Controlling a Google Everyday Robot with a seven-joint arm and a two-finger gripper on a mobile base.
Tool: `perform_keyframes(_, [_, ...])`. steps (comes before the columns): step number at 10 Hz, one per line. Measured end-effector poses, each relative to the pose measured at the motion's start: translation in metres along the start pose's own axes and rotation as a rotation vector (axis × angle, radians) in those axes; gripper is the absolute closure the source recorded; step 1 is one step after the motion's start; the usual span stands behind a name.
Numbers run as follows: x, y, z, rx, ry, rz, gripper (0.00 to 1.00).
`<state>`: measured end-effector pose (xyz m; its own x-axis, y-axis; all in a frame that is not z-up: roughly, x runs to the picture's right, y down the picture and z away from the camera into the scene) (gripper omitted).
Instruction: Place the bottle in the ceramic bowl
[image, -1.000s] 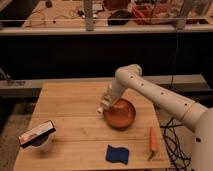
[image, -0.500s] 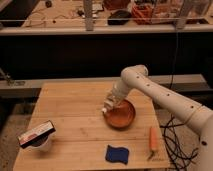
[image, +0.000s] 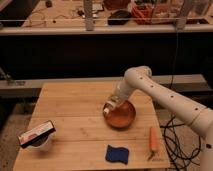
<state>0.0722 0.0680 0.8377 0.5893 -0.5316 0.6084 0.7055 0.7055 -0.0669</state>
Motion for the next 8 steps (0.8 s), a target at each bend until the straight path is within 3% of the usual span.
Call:
perform_keyframes(4, [0.0011,0.0034,-0.0014,0.004,0.002,0.005,0.79])
perform_keyframes(5, [0.0014,0.0041,-0.0020,0.005,0.003,0.009,0.75])
perform_keyframes(6, [0.0014,0.0044,-0.0029,0.007,0.004,0.014,0.65])
perform_keyframes(8, [0.0017,0.0055,-0.0035,0.009,0.006,0.020,0.62])
